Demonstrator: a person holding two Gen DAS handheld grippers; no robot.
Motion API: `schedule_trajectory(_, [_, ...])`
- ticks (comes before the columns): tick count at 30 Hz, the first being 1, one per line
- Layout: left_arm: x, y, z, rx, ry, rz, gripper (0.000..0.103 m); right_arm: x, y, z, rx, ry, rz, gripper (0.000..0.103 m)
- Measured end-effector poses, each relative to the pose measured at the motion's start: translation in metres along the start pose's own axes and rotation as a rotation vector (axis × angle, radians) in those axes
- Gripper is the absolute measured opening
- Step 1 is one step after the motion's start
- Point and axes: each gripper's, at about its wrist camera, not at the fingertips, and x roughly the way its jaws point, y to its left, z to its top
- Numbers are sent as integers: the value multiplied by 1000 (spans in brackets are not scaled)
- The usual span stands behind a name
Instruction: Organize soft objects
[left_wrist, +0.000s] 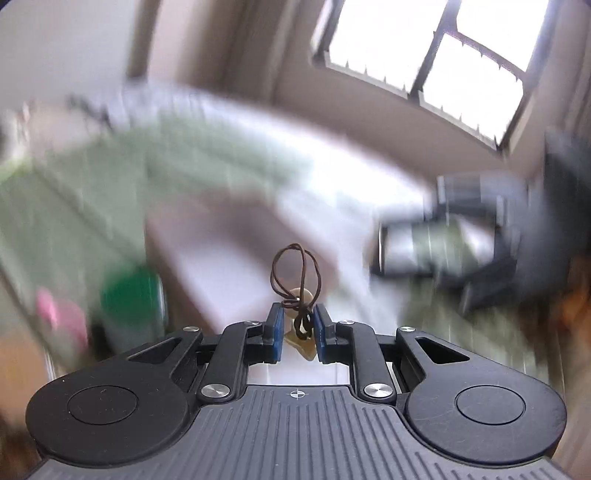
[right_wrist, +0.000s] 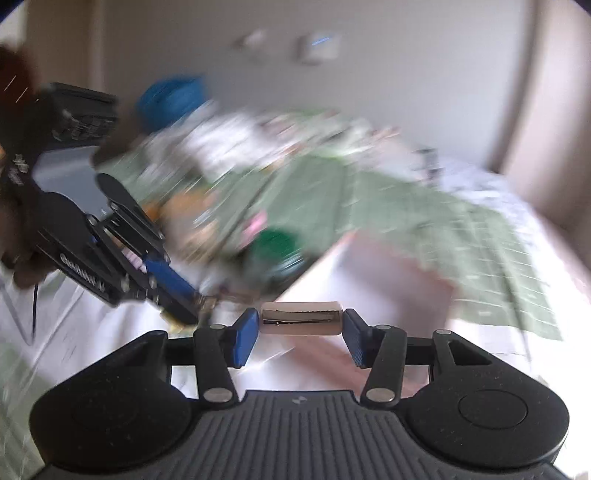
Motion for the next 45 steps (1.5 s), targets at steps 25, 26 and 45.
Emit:
schedule_trajectory(25, [-127,191,-99,-406,60,442,23,99,79,21,-7,79,32,65])
schedule_trajectory(26, [-137,202,-107,-444,55,487,23,102,90,24,-36,84,50,65])
schedule_trajectory(45, [-50,226,-124,-476,237,581,25,152,181,16,-169,255,168,64])
